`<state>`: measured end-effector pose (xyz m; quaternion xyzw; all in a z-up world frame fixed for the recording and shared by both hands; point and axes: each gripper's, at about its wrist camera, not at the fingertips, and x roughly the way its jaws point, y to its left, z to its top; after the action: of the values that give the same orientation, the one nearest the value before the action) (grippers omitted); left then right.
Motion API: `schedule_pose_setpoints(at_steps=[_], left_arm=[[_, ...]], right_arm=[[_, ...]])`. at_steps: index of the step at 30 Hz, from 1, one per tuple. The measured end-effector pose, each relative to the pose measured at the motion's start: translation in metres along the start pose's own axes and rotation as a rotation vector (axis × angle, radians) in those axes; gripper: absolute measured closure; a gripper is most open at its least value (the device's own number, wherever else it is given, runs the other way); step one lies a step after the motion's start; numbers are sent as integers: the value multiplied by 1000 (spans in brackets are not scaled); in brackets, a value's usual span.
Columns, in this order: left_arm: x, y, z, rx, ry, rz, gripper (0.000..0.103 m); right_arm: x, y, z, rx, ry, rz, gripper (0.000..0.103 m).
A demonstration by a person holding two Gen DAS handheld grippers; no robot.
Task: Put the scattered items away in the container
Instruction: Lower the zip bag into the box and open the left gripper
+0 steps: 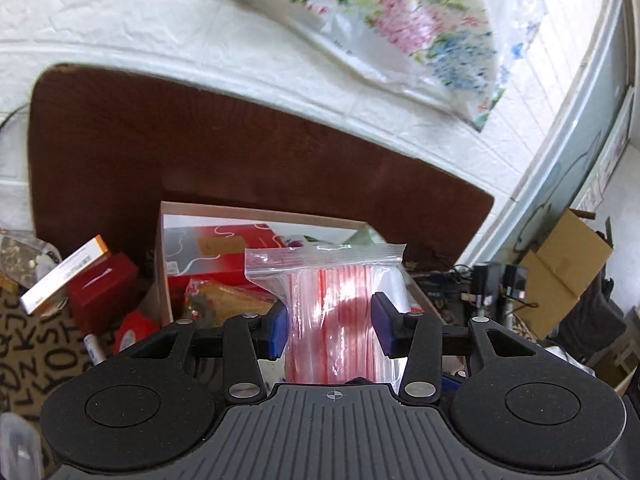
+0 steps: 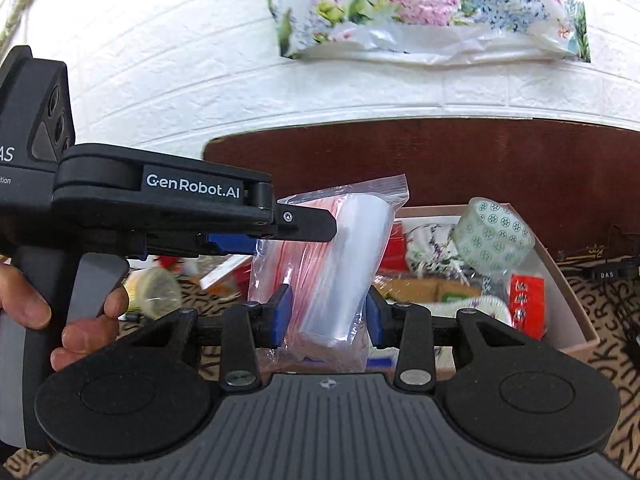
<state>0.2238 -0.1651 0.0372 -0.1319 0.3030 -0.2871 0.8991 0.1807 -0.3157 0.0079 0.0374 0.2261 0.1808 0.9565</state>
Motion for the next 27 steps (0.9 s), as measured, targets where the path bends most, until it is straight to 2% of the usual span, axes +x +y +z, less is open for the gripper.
schedule_pose_setpoints(at_steps=[6, 9, 11, 13, 15, 16, 19, 22, 24, 26, 27], left_arm=[[37, 19, 0, -23, 68, 40, 55], [47, 28, -3, -35, 102, 69, 43], [50, 35, -6, -45, 117, 77, 42], [49, 39, -7, -42, 108, 57, 41], [44, 39, -5, -53, 92, 59, 35], [40, 38, -4, -51, 76, 65, 30], [25, 28, -1, -12, 26, 49, 30], [21, 15, 0, 29, 29, 7, 31], [25, 8, -3, 67, 55, -7, 35], [31, 5, -10, 81, 85, -9, 36], [35, 7, -12, 74, 99, -9, 36]], right_arm=[[36, -16, -2, 18, 68, 2, 60], [53, -21, -7, 29, 112, 7, 60], [63, -21, -11, 25, 143, 13, 59], [67, -20, -14, 22, 151, 11, 55], [64, -22, -15, 16, 133, -4, 44], [61, -22, -15, 12, 120, -9, 44], [48, -23, -11, -5, 82, -25, 44], [41, -20, -6, -47, 63, -53, 51], [45, -18, -5, -64, 87, -61, 68], [52, -16, -10, -64, 119, -52, 77], [54, -14, -12, -70, 124, -51, 77]])
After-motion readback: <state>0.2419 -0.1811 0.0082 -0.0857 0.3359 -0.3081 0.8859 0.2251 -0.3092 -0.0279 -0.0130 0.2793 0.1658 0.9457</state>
